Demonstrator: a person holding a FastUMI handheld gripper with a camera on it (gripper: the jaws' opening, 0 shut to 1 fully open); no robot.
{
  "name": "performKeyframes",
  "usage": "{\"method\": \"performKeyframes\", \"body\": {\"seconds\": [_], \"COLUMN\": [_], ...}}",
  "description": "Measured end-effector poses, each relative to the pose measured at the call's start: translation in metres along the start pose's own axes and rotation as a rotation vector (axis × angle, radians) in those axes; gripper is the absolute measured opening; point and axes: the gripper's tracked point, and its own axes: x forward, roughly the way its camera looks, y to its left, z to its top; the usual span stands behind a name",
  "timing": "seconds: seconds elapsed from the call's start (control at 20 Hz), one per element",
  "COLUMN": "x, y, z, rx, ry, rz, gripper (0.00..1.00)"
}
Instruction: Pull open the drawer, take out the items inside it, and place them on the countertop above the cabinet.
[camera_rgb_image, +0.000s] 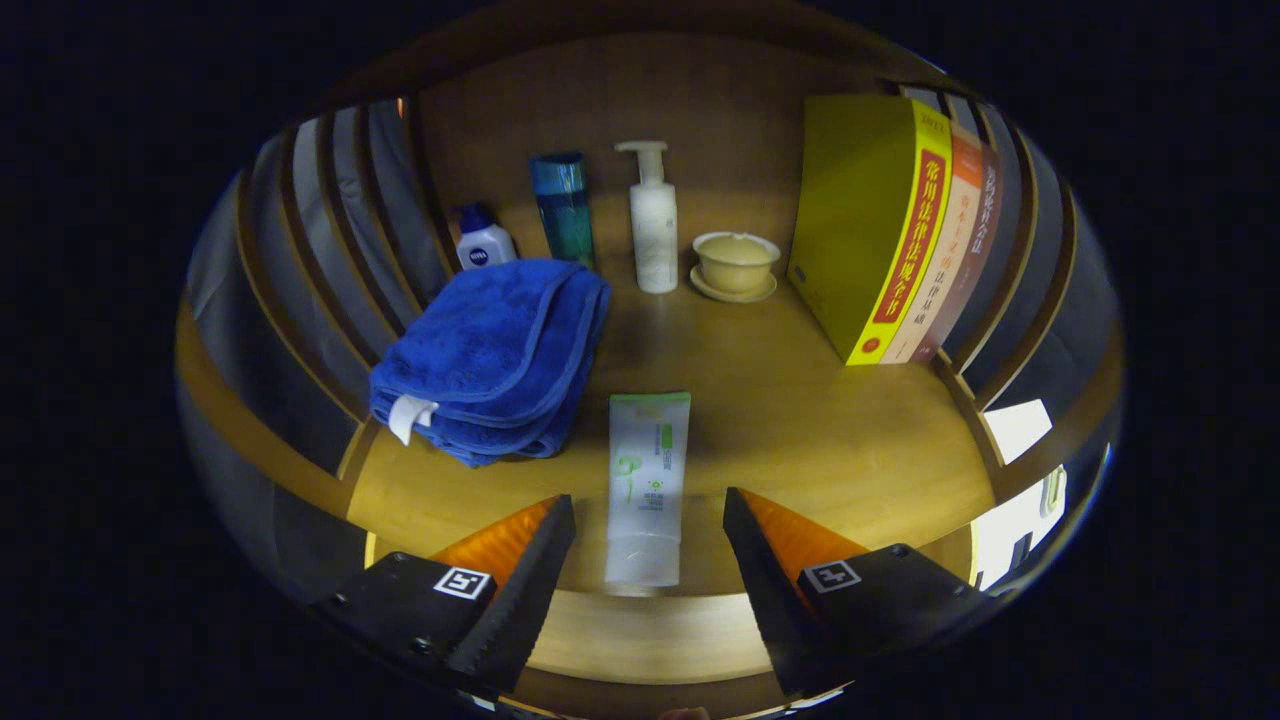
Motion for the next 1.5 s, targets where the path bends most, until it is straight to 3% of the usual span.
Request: {"method": "performKeyframes", "body": {"seconds": [0.45,0.9,1.15,1.5], "x": [-0.114,-0.221,-0.254,-0.299], "y": [0.016,0.048,0.062,0.035], "z": [0.027,0.010,-0.015,-0.022], "rx": [-0.036,-0.104,-0.036,0.001], "ry": [-0.319,-0.539,-0.629,-0.814], "rz": [0.067,0.121,0.161,0.033], "gripper": [0.97,0.97,0.97,0.97]}}
